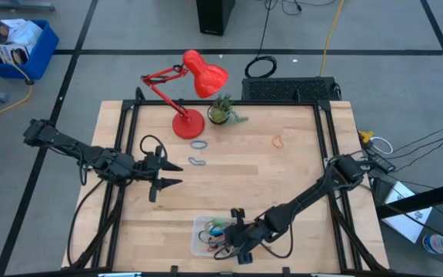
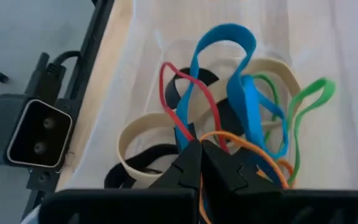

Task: Pick and place rubber bands into bin
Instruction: Put the orange rubber band into the transparent bin, then put the blue rubber band into the transparent bin

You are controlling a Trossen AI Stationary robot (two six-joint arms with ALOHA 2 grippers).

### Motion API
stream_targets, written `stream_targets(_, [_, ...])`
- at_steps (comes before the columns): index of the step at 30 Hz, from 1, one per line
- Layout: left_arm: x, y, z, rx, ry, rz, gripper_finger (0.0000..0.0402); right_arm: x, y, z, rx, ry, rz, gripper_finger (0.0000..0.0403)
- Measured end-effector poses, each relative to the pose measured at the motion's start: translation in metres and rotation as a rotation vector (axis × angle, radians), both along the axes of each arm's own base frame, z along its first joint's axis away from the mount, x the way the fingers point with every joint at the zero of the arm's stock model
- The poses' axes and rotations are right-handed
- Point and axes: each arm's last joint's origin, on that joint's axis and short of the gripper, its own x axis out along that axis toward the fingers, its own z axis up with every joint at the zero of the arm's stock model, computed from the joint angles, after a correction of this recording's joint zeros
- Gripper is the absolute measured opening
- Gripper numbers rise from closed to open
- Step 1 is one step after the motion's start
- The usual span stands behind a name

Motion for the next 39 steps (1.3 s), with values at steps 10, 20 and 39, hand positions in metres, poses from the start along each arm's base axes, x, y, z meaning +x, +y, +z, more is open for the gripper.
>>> stream_targets(10, [0.000, 0.000, 0.000, 0.005, -0.001, -0.001, 0.0196, 0.000, 0.000, -0.002, 0.024, -0.024, -0.004, 0.0018])
stream_targets(20, [0.000, 0.000, 0.000, 0.005, -0.001, -0.001, 0.0196, 0.002, 0.001, 0.004, 0.046, -0.066, -0.001, 0.0113])
stream_targets(39, [0.000, 0.000, 0.000, 0.004, -0.005, -0.002, 0.0196, -0.030, -0.020, 0.121, 0.033, -0.363, 0.134, 0.0154])
